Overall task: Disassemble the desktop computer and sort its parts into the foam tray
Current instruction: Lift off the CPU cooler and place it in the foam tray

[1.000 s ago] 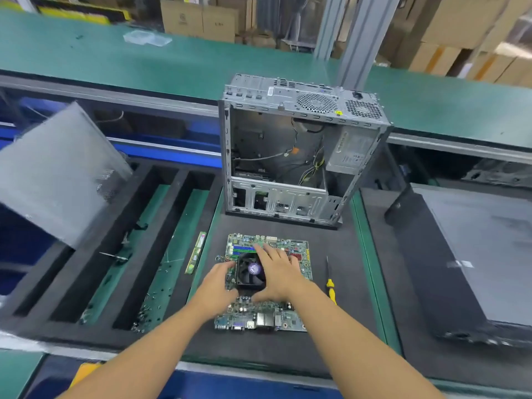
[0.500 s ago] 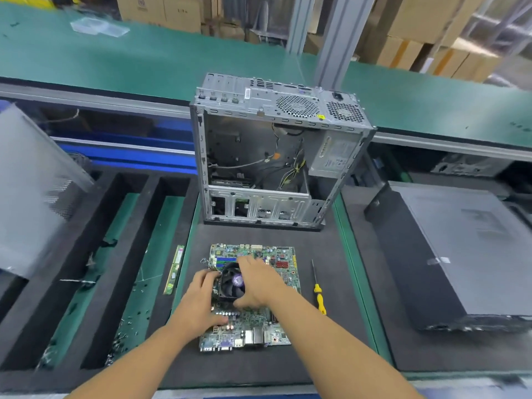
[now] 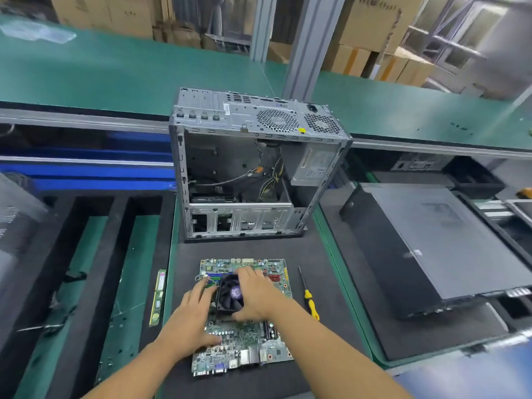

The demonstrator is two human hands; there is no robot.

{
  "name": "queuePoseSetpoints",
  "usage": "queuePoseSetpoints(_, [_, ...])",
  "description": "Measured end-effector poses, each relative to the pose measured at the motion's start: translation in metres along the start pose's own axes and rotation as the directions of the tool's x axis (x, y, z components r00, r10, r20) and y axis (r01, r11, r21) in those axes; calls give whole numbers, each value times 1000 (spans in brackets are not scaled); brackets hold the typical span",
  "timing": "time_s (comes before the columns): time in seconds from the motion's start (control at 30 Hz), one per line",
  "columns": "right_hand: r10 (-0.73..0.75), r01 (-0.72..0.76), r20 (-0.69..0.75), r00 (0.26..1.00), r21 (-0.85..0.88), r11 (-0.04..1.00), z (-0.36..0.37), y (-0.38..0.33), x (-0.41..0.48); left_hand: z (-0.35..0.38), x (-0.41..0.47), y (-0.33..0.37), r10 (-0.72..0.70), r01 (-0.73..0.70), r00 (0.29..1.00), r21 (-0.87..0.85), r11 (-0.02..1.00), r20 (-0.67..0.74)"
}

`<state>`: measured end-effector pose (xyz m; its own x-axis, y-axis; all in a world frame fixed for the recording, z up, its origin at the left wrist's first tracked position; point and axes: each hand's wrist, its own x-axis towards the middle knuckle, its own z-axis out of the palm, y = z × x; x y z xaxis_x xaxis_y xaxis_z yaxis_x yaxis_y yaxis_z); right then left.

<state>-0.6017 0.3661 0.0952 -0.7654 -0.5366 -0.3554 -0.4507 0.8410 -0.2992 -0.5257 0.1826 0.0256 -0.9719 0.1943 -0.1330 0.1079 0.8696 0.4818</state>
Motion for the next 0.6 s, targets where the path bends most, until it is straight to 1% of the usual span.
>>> queuePoseSetpoints(0.07, [9, -9, 18, 1000, 5, 1000, 3, -1, 0, -3, 3, -4, 39, -40, 999, -32, 999, -32])
queuePoseSetpoints(0.13, [2, -2, 32, 1000, 20, 1000, 5, -1, 0, -6, 6, -4, 35, -41, 998, -127, 991, -49])
queuePoseSetpoints(0.2, [-9, 7, 36, 999, 48, 999, 5, -3, 0, -7, 7, -4, 21, -32, 998, -170, 985, -66])
queuePoseSetpoints(0.27, [-11, 10, 16, 1000, 54, 998, 2, -4, 0, -8, 6, -3, -30, 8, 994, -214, 977, -101])
queuePoseSetpoints(0.3, [-13, 12, 3, 1000, 75, 997, 0, -3, 0, -10, 6, -2, -67, 41, 993, -251, 967, -95])
queuePoseSetpoints(0.33, [-10, 11, -9, 1000, 124, 992, -2, 0, 0, -12, 6, -2, -96, 69, 992, -288, 955, -81])
queuePoseSetpoints(0.37, [5, -1, -18, 1000, 207, 978, -4, 3, -2, -14, 6, -2, -113, 83, 991, -321, 943, -76])
queuePoseSetpoints(0.43, [61, -53, -5, 998, 431, 901, -12, 11, -6, -18, 7, 0, -148, 99, 985, -405, 909, -92])
queuePoseSetpoints(0.5, [112, -113, 41, 993, 623, 774, -21, 20, -9, -25, 10, 6, -205, 138, 976, -507, 851, -79])
queuePoseSetpoints(0.6, [159, -189, 116, 980, 783, 592, -33, 35, -16, -36, 19, 24, -261, 213, 965, -637, 741, 19])
